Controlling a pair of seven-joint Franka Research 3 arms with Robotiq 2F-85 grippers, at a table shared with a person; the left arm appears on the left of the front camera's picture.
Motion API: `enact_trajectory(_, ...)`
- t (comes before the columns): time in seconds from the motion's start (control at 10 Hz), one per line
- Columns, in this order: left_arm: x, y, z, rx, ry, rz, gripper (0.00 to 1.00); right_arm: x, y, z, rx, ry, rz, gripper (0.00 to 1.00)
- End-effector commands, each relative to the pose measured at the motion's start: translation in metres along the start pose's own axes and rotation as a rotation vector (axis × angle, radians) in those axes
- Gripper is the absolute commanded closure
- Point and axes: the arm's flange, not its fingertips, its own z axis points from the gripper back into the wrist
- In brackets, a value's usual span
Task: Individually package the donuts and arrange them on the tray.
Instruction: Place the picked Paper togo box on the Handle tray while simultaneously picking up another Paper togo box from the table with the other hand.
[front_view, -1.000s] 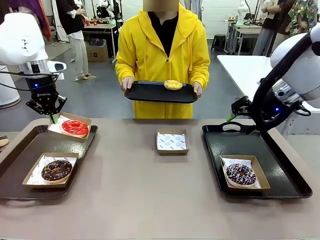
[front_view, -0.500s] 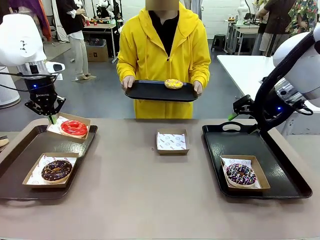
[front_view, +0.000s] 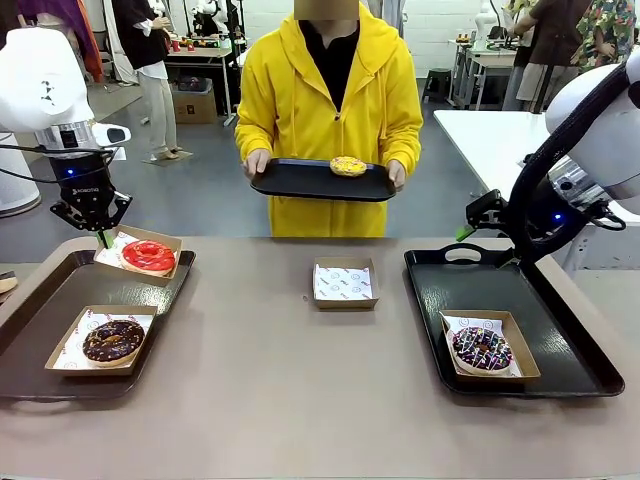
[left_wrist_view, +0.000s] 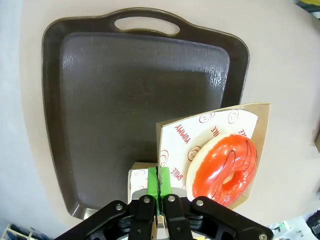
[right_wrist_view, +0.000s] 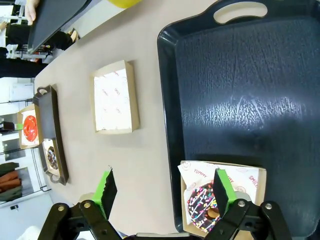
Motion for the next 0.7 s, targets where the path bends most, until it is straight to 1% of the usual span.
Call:
enact_trajectory(0.0, 0.0, 0.0, 0.002, 0.0, 0.002, 0.0, 0.99, 0.003, 0.01, -0.006, -0.036, 0.013, 0.047, 0.0)
enact_trajectory(0.1, 0.0, 0.0, 0.002, 0.0, 0.002, 0.0, 0.99, 0.008, 0.022, -0.013, -0.097, 0.003, 0.042, 0.0)
enact_trajectory(0.3, 0.0, 0.0, 0.0, 0.0, 0.0, 0.0, 0.99, 0.027, 0.047, -0.031, -0.196, -0.033, -0.045, 0.0)
enact_trajectory(0.4, 0.001, 0.01, -0.004, 0.032, 0.005, -0.022, 0.99, 0.035, 0.063, -0.039, -0.221, -0.053, -0.082, 0.0)
enact_trajectory(0.6, 0.007, 0.027, -0.006, 0.085, -0.021, -0.083, 0.99, 0.046, 0.094, -0.062, -0.294, -0.05, -0.074, 0.0)
